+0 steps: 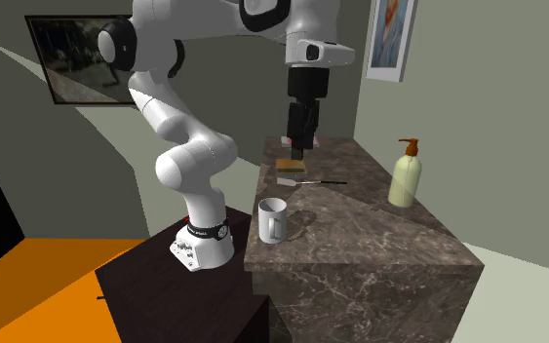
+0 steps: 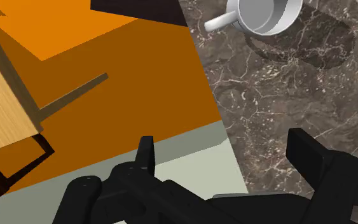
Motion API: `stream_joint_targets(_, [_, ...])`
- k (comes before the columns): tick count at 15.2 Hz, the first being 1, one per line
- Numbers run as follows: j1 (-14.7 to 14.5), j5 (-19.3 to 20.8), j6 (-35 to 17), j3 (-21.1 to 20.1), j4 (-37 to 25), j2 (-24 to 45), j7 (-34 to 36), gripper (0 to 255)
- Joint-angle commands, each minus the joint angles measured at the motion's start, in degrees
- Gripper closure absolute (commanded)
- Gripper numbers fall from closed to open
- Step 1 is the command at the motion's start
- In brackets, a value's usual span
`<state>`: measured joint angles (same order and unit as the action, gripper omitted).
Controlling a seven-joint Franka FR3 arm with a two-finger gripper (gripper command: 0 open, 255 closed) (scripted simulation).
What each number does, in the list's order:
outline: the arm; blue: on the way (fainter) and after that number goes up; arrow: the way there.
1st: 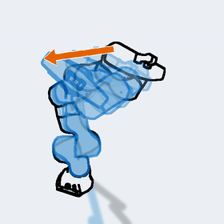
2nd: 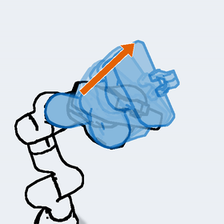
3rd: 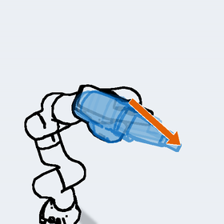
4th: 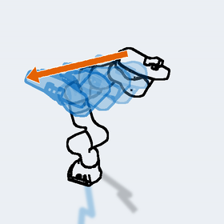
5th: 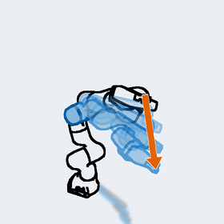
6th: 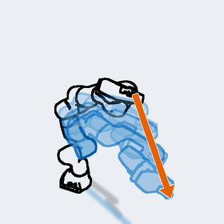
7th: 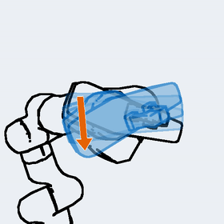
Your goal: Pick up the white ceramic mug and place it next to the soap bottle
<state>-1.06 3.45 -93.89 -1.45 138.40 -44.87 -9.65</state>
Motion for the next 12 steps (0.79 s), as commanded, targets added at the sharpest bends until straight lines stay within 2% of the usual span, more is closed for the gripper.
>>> stream_joint_targets(1, [0.0,0.0,0.0,0.0,0.0,0.0,0.0,0])
stream_joint_targets(12, [-10.6,-3.6,-3.3,-5.1,19.0,-10.1,-7.0,0])
